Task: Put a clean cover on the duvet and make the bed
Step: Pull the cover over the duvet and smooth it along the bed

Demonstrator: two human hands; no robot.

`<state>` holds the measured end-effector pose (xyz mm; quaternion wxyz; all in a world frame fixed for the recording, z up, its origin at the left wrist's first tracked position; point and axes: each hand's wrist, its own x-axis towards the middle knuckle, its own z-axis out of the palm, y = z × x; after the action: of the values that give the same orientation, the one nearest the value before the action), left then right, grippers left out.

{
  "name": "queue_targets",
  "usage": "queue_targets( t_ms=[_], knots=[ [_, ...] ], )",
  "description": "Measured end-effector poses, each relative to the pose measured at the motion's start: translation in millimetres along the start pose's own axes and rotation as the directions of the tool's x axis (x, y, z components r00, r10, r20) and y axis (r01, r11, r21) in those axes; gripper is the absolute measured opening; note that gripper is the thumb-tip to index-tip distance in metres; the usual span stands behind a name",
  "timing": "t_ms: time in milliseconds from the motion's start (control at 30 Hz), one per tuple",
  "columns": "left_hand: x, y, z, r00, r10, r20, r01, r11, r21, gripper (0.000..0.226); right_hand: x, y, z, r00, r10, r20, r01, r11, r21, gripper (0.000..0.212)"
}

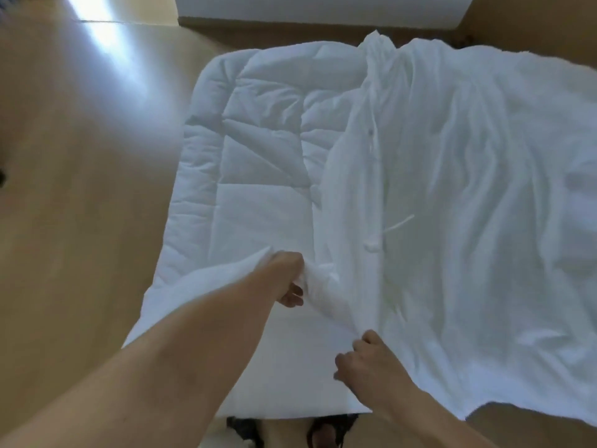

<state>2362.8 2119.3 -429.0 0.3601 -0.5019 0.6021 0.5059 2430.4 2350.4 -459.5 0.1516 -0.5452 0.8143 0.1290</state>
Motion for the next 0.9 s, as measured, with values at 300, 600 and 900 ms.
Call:
queue_targets(
  t_ms=[300, 600, 900],
  knots=[
    [-20.3, 11.2, 53.6, 0.713, 0.582, 0.391, -0.217, -0.347, 0.912, 0.109, -37.4, 16.1, -0.6, 0.625, 0.640, -0.447, -0.493, 0.768, 0.410, 0.017],
    [-1.4, 28.2, 72.5, 0.592, 0.571, 0.568, -0.116, -0.637, 0.762, 0.049, -87.8, 14.1, 27.2, 0.278, 0.958, -0.067, -0.584, 0.224, 0.780, 0.059],
    [-13.0, 16.1, -11.0, 0.905, 0.412, 0.101, -0.074, -0.082, 0.994, 0.086, -51.7, 11.5, 26.8, 0.592, 0.783, 0.191, -0.629, 0.300, 0.717, 0.104]
  ],
)
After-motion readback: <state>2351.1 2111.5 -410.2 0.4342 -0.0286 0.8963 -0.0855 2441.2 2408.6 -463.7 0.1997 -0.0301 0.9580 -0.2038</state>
